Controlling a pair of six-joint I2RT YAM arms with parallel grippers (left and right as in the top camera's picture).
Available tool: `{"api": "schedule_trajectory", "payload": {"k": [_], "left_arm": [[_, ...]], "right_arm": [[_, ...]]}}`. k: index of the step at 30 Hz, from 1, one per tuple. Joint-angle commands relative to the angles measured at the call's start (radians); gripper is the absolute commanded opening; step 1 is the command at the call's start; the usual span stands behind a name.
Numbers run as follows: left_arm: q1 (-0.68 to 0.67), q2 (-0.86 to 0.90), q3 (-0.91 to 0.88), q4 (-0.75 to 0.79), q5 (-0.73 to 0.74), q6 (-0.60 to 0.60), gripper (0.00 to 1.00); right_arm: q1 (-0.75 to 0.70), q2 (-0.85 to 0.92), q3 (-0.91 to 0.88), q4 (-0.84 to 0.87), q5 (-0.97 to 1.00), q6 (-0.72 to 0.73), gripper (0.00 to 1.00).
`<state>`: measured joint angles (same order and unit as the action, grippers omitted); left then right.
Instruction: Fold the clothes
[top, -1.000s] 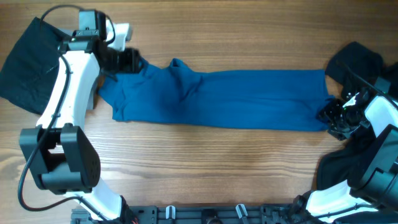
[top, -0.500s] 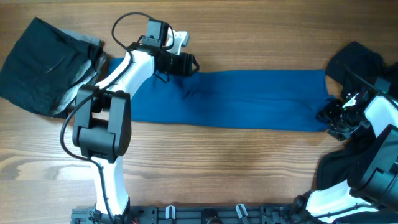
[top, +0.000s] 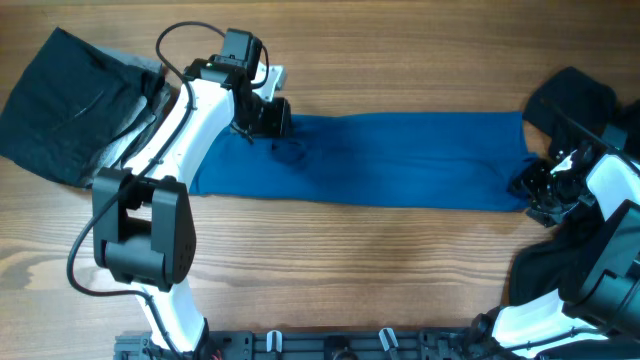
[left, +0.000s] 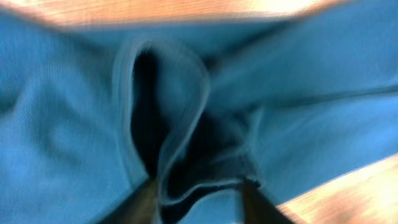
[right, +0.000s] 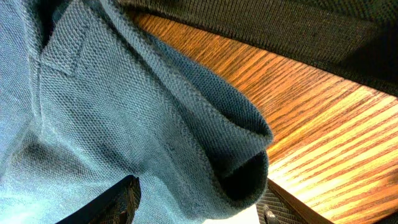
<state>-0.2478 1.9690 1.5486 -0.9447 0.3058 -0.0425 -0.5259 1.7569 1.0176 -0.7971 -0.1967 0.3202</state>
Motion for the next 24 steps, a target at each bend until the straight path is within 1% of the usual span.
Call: {"api": "schedule_trajectory", "payload": {"k": [1,2,3,4,5,6,7,9,10,11,13,17,18,19,21,22,24], "left_arm": [[0.003,-0.002,0.000,-0.076,-0.047,0.000,0.08],[0.004,-0.002,0.000,-0.104,-0.050,0.000,0.04],[0.004,-0.002,0.000,-0.110,-0.050,0.000,0.05],[0.004,-0.002,0.000,-0.083,-0.049,0.003,0.27],[0.004,-0.002,0.000,-0.049,-0.048,0.004,0.26],[0.002,-0.002,0.000,0.017,-0.029,0.004,0.21],[0.000,-0.002,0.000,0.053,-0.010,0.004,0.22],[-0.003,-0.002,0.000,0.128,0.042,0.004,0.54],[-0.006,-0.002,0.000,0.152,0.038,0.007,0.59],[-0.013,0.004,0.000,0.174,-0.003,0.015,0.66],[-0.022,0.026,0.000,0.181,-0.096,0.015,0.69],[-0.023,0.093,-0.001,0.176,-0.132,0.015,0.72],[-0.026,0.101,-0.001,0.175,-0.127,0.015,0.72],[-0.027,0.106,-0.001,0.174,-0.111,0.015,0.63],[-0.028,0.099,0.000,0.160,-0.083,0.011,0.20],[-0.023,0.084,0.000,0.128,-0.084,0.007,0.04],[-0.002,0.058,0.000,0.062,-0.143,-0.035,0.04]], "right_arm": [[0.001,0.018,0.018,0.000,0.017,-0.005,0.63],[0.001,0.018,0.018,-0.001,0.017,-0.005,0.63],[0.001,0.018,0.018,-0.002,0.017,-0.006,0.63],[0.001,0.018,0.018,-0.001,0.017,-0.006,0.63],[0.001,0.018,0.018,-0.001,0.017,-0.005,0.63],[0.001,0.018,0.018,-0.001,0.017,-0.005,0.63],[0.001,0.018,0.018,-0.001,0.017,-0.005,0.63],[0.001,0.018,0.018,-0.001,0.017,-0.005,0.63],[0.001,0.018,0.018,-0.001,0.017,-0.005,0.63],[0.001,0.018,0.018,-0.002,0.017,-0.005,0.63],[0.001,0.018,0.018,-0.006,0.017,-0.005,0.63],[0.001,0.018,0.018,-0.005,0.017,-0.004,0.63],[0.001,0.018,0.018,-0.005,0.017,-0.004,0.63],[0.001,0.018,0.018,-0.005,0.017,-0.003,0.63],[0.001,0.018,0.018,-0.006,0.017,-0.003,0.63],[0.001,0.018,0.018,-0.007,0.017,-0.003,0.63],[0.001,0.018,0.018,-0.008,0.017,-0.004,0.63]]}}
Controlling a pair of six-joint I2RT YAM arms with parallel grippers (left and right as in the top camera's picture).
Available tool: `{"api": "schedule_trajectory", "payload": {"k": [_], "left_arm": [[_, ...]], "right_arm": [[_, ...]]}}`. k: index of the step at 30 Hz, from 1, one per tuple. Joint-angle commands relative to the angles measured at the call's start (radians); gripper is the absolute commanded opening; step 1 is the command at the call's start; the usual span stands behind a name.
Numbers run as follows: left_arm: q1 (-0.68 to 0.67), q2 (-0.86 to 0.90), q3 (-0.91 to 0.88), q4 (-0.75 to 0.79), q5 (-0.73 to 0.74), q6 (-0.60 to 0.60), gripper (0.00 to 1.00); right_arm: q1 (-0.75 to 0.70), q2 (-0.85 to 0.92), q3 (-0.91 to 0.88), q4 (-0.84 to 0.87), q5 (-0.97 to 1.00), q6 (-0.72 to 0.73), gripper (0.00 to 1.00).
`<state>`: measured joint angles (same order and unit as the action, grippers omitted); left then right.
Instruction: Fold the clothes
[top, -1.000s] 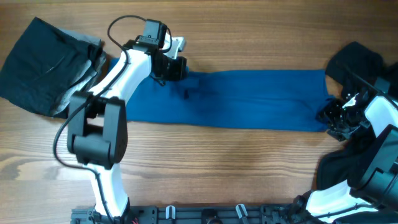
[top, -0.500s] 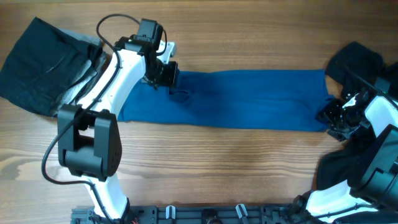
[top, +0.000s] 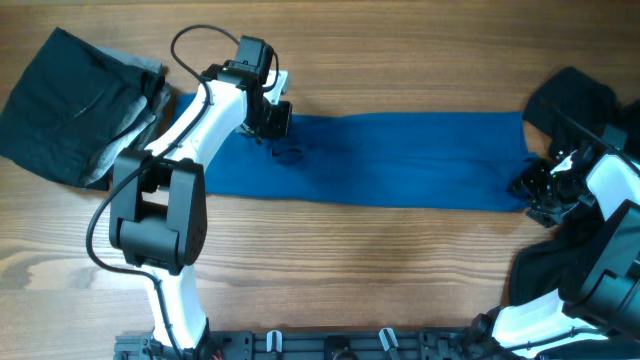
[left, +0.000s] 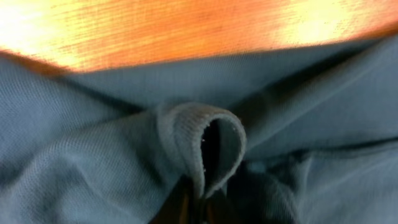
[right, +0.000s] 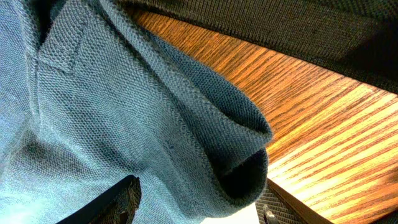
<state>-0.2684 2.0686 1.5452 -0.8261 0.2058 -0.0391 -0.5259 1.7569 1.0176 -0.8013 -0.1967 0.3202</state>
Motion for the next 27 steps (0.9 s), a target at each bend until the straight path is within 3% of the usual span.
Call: {"api": "schedule_trajectory", "payload": {"k": [1,12,13,14,15,21,22,23,24,27], "left_arm": [[0.029,-0.050,0.004,-0.082,-0.080,-0.066,0.04],[0.077,-0.090,0.003,-0.153,-0.179,-0.164,0.04],[0.081,-0.097,0.003,-0.158,-0.178,-0.164,0.31],[0.082,-0.100,0.004,-0.165,-0.177,-0.164,0.87],[0.082,-0.100,0.004,-0.180,-0.172,-0.164,1.00],[0.082,-0.164,0.005,-0.184,-0.153,-0.148,0.99],[0.082,-0.181,0.005,-0.179,-0.129,-0.148,0.82],[0.081,-0.190,0.005,-0.167,-0.071,-0.148,0.31],[0.080,-0.189,0.005,-0.161,-0.029,-0.148,0.04],[0.063,-0.156,-0.039,-0.125,-0.008,-0.114,0.04]], "right_arm": [[0.001,0.018,0.018,-0.004,0.017,-0.004,0.63],[0.001,0.018,0.018,-0.002,0.017,-0.005,0.63],[0.001,0.018,0.018,-0.002,0.018,-0.005,0.63],[0.001,0.018,0.018,-0.001,0.017,-0.005,0.63],[0.001,0.018,0.018,-0.001,0.017,-0.005,0.63],[0.001,0.018,0.018,-0.001,0.017,-0.005,0.63],[0.001,0.018,0.018,-0.002,0.017,-0.005,0.63],[0.001,0.018,0.018,-0.002,0.017,-0.005,0.63],[0.001,0.018,0.018,-0.002,0.017,-0.005,0.63],[0.001,0.018,0.018,-0.004,0.017,-0.006,0.63]]}}
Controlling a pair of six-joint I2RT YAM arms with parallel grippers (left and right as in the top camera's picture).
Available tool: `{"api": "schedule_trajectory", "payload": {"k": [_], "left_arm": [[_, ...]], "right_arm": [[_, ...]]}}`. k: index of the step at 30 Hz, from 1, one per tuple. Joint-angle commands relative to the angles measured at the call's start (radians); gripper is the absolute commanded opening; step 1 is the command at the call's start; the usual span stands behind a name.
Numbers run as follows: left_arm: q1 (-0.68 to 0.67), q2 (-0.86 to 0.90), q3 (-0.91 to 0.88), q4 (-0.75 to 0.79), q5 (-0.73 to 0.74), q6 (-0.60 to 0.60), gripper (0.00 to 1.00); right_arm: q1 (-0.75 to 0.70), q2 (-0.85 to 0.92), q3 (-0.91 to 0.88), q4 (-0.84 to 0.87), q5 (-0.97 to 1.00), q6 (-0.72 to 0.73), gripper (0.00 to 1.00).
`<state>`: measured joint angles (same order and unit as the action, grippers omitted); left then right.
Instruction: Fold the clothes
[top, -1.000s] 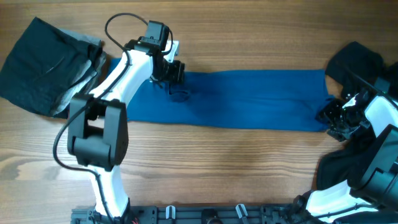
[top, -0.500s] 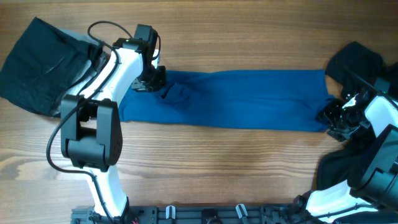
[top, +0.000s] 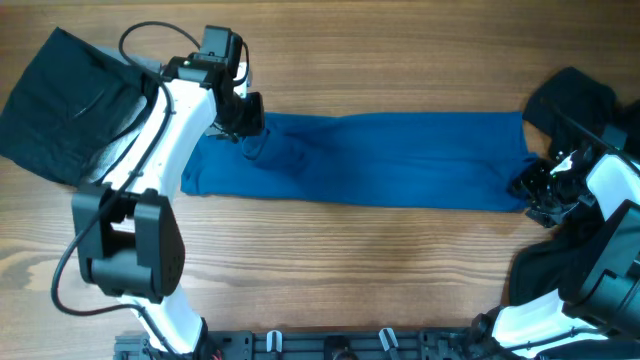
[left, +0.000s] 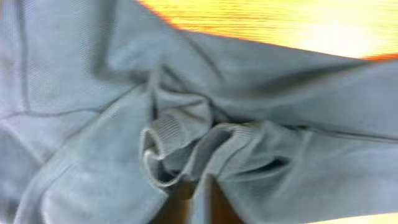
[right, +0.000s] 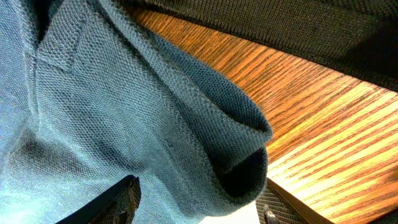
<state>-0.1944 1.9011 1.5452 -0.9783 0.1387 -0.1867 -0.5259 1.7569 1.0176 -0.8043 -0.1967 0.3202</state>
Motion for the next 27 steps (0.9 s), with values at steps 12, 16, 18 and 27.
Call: {"api": "schedule_trajectory", "payload": {"k": [12,16,18,27], "left_arm": [[0.094,0.107,-0.256,0.233,0.064,-0.026,0.68],[0.103,0.056,-0.202,0.220,0.142,-0.011,0.77],[0.111,0.008,-0.163,0.203,0.130,0.001,0.80],[0.138,-0.160,-0.142,0.169,0.130,0.023,0.80]], "right_arm": [[-0.008,0.020,0.018,0.198,-0.066,-0.163,0.94],[-0.008,0.022,-0.025,0.229,-0.151,-0.190,0.88],[-0.005,0.022,-0.072,0.246,-0.212,-0.193,0.84],[-0.001,0.022,-0.213,0.436,-0.432,-0.238,0.27]]}}
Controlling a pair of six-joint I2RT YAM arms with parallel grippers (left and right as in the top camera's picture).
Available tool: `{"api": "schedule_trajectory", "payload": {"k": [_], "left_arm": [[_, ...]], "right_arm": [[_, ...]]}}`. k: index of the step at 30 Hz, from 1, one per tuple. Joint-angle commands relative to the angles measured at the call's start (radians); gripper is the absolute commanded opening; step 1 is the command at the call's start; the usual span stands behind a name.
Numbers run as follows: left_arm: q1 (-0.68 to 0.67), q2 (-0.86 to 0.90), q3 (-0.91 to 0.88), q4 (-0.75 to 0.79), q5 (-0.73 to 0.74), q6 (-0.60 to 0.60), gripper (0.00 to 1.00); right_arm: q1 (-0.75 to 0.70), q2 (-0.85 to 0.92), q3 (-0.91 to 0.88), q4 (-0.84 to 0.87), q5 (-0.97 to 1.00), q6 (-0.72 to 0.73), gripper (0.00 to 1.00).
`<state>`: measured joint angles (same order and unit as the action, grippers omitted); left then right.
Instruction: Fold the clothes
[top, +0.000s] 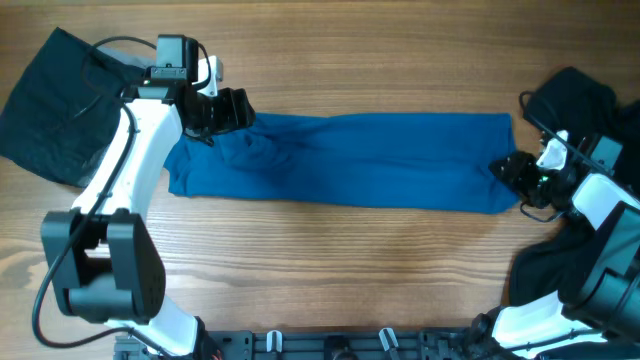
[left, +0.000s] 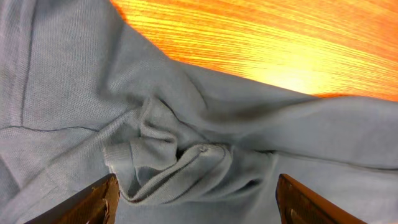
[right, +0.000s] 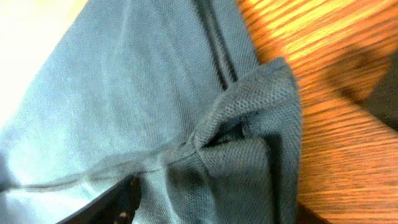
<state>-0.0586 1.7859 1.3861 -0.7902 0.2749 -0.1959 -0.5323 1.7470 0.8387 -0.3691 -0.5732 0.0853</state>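
A long blue garment (top: 350, 160) lies flat across the middle of the wooden table (top: 330, 270). Over its far left corner my left gripper (top: 230, 108) stands open. In the left wrist view its fingers (left: 99, 199) are wide apart either side of a crumpled, ribbed fold of the cloth (left: 168, 165), which rests on the garment. My right gripper (top: 508, 170) is at the garment's right end, shut on the bunched edge (right: 249, 155), with one dark finger (right: 121, 200) showing under the cloth.
A black garment over a grey piece (top: 70, 100) lies at the far left corner. More black clothes (top: 570, 100) are heaped at the right edge and under my right arm (top: 550, 270). A mounting rail (top: 330, 345) runs along the near edge.
My left gripper has moved left and slightly farther away and opened, letting go of the fold. The garment's left end lies farther left. My right gripper has moved left with the right end.
My left gripper stood with its jaws around a raised fold near the garment's far left part, then was shut on it. It then held the fold farther left, and now has let it go. My right gripper kept the right end throughout, shifting left only now.
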Motion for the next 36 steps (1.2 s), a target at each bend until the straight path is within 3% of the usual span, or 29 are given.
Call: {"api": "schedule_trajectory", "payload": {"k": [1,3,9,13,18,22,25,30,31,32,35,36], "left_arm": [[0.002,-0.053,0.018,-0.030,-0.006,0.036,0.80],[0.002,-0.073,0.018,-0.051,-0.006,0.064,0.80],[0.021,-0.203,0.018,-0.109,-0.049,0.088,0.80],[0.054,-0.311,0.018,-0.108,-0.048,0.088,0.80],[0.061,-0.370,0.018,-0.111,-0.048,0.087,0.80],[0.061,-0.370,0.018,-0.124,-0.048,0.087,0.80],[0.061,-0.370,0.018,-0.124,-0.048,0.087,0.81],[0.061,-0.370,0.018,-0.125,-0.048,0.088,0.82],[0.061,-0.370,0.018,-0.124,-0.048,0.087,0.82],[0.061,-0.370,0.018,-0.125,-0.048,0.087,0.82],[0.061,-0.370,0.018,-0.124,-0.048,0.088,0.82],[0.061,-0.370,0.018,-0.124,-0.048,0.088,0.85]], "right_arm": [[0.002,0.032,-0.034,0.017,-0.055,-0.003,0.22],[-0.007,0.028,-0.010,0.012,-0.057,-0.003,0.04],[-0.107,-0.073,0.238,-0.232,-0.058,-0.010,0.04],[-0.059,-0.123,0.426,-0.457,-0.056,-0.114,0.04],[0.208,-0.127,0.440,-0.524,0.015,-0.105,0.04],[0.546,-0.120,0.440,-0.511,0.158,0.026,0.04],[0.714,-0.093,0.431,-0.451,0.196,0.071,0.05],[0.888,0.018,0.429,-0.360,0.258,0.164,0.08],[0.908,0.036,0.429,-0.361,0.259,0.179,0.13],[0.930,0.050,0.429,-0.360,0.236,0.174,0.29],[0.961,0.042,0.433,-0.342,0.151,0.072,0.62],[0.960,0.033,0.438,-0.339,0.178,0.077,0.64]]}}
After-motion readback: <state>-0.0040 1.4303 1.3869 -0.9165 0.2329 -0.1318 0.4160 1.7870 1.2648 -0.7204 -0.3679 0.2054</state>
